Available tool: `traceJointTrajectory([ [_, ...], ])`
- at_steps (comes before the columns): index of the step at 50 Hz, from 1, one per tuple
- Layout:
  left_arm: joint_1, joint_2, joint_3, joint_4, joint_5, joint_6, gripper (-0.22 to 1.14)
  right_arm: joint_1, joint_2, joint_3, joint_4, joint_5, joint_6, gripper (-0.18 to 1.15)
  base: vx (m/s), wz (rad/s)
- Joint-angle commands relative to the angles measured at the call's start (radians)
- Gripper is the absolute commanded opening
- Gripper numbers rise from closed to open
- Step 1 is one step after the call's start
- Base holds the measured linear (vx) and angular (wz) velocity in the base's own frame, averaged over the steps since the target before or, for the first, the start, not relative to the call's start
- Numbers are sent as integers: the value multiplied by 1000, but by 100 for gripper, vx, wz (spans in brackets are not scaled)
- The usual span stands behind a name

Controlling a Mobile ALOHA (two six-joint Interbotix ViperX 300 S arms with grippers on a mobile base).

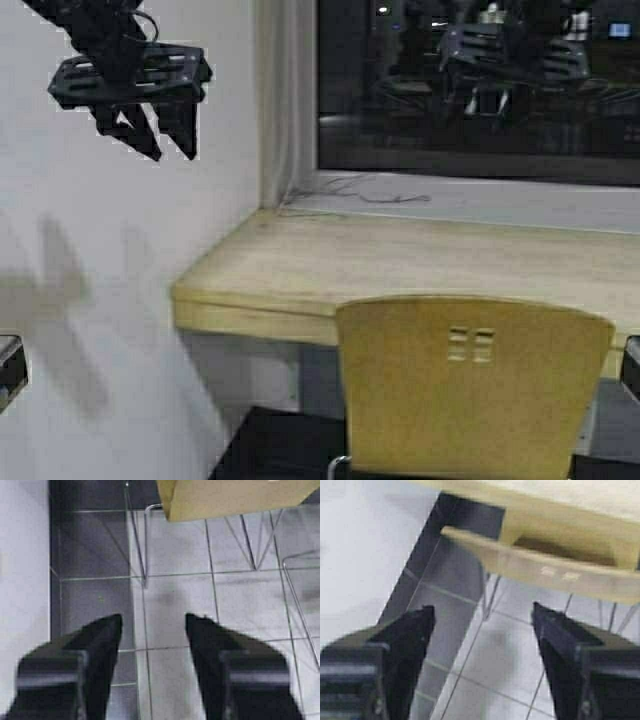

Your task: Push the chairs under the table

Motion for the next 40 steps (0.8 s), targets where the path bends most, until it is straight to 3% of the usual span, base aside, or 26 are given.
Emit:
traceJointTrajectory([
  [1,3,-2,11,-8,-54,0,80,3,-12,-28,0,-12,3,93,-25,24],
  [40,2,6,11,-9,-97,-9,80,3,-20,-31,0,2,5,93,-29,31],
])
